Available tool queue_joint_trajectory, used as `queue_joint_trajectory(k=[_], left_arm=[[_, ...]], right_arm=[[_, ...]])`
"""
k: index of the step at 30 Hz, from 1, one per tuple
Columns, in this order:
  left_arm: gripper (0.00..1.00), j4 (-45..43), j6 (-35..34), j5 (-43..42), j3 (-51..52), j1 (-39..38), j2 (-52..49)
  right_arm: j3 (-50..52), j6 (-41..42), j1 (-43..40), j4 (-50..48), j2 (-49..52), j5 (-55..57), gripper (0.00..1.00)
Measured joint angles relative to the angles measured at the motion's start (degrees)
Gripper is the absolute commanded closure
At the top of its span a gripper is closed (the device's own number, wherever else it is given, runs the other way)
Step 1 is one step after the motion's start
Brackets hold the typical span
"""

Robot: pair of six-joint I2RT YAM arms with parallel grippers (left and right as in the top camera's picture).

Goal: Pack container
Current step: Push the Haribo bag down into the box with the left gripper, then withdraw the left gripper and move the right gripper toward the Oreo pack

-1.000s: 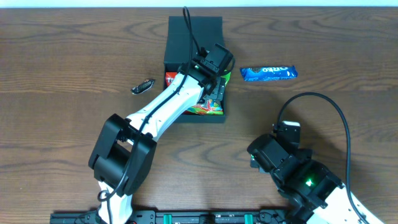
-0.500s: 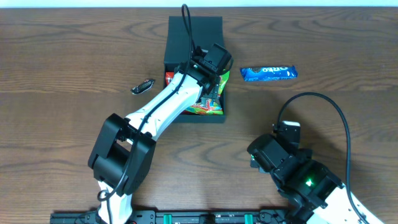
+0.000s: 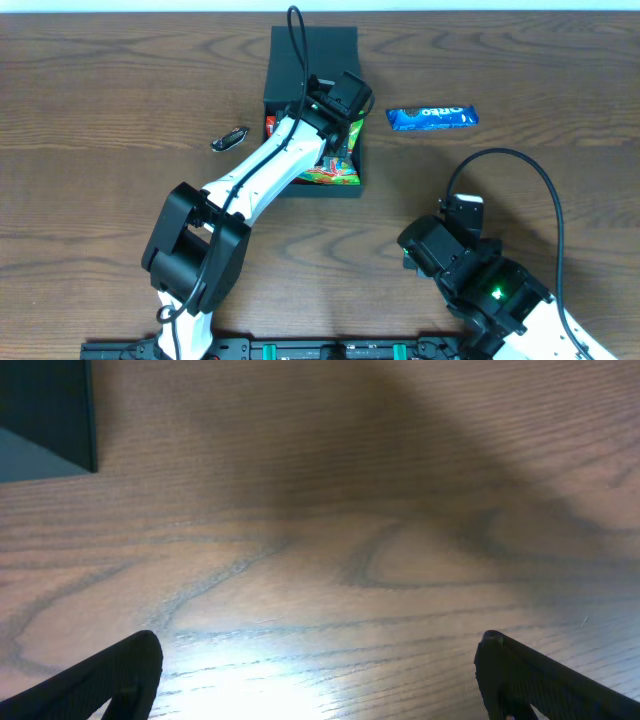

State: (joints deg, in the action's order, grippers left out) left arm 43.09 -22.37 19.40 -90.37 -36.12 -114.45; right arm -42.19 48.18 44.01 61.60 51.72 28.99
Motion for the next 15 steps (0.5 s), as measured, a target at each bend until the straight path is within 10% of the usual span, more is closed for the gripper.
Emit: queue_joint_trajectory(k=[15], left_arm=[[0.05, 1.9, -0.1, -7.1, 0.0, 0.1, 12.4]], right_arm=[[0.0, -1.2, 0.0, -1.2, 0.0, 2.0, 0.01]])
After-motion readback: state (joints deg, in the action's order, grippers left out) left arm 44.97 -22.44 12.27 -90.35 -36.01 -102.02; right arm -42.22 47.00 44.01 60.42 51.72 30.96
